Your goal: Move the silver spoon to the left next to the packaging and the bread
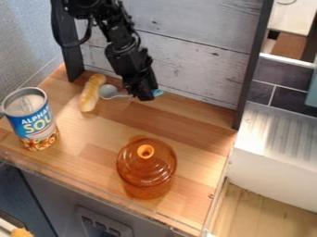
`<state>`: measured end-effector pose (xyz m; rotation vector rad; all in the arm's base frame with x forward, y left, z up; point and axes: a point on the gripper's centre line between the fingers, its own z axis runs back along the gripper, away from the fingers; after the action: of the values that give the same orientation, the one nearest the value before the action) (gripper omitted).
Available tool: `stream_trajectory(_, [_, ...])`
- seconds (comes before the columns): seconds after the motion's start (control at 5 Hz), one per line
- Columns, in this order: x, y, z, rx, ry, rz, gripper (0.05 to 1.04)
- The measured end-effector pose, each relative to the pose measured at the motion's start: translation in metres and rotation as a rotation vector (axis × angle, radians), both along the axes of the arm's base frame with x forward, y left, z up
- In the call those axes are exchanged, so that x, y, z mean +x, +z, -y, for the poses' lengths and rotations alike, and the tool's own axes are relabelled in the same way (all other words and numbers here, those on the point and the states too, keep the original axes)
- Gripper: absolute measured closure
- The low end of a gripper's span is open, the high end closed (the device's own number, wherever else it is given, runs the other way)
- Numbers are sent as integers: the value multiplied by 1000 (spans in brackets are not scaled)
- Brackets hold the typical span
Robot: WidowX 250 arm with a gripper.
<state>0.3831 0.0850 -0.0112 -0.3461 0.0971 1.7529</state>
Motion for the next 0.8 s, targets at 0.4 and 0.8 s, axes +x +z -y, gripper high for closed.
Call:
stream_trajectory(0.4, [-10,-5,-28,24,98,-10,758])
stream_trajectory(0.8, [-25,3,-48,38,188,-7,758])
